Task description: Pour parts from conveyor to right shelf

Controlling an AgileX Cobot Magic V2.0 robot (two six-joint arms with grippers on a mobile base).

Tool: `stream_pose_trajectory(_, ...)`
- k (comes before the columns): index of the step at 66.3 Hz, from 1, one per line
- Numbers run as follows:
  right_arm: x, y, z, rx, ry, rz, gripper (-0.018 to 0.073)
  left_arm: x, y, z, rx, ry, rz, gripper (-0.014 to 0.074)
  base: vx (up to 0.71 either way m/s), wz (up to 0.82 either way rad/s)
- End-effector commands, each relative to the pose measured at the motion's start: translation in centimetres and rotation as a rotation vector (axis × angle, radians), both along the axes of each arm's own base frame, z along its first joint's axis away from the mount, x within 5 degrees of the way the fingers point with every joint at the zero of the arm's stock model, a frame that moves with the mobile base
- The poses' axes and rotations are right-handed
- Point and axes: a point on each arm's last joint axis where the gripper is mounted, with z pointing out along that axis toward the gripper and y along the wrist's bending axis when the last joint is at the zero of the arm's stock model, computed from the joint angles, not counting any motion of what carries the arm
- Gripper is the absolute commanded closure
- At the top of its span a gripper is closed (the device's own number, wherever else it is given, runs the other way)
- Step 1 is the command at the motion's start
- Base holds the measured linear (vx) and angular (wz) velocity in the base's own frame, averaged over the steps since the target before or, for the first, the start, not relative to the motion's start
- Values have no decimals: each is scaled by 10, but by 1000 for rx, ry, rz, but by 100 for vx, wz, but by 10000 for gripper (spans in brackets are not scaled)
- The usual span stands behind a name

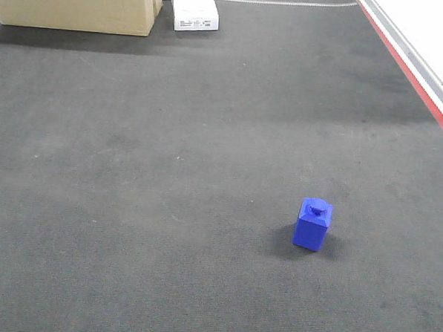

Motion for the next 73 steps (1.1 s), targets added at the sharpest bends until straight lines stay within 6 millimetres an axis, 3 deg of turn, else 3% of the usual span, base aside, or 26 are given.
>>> stream_pose_trajectory(1,3,0,16,-3,-80,-2,567,-2,0,14,-15,-105,-8,603,0,0)
stream_pose_trajectory(17,6,2,13,27,-8,11,498,-2,0,14,-15,-105,-7,603,0,0)
stream_pose_trajectory(35,29,17,19,12,142,127,217,-2,0,14,-15,-105,-7,603,0,0)
stream_pose_trajectory(49,63,34,32,6,234,207,48,-2,0,14,-15,-105,-7,603,0,0)
stream_pose_trajectory(63,111,61,49,62,364,262,41,-2,0,14,-15,-105,-7,603,0,0)
stream_pose_trajectory(73,147,73,51,129,509,211,41,-2,0,14,-15,-105,-7,603,0,0)
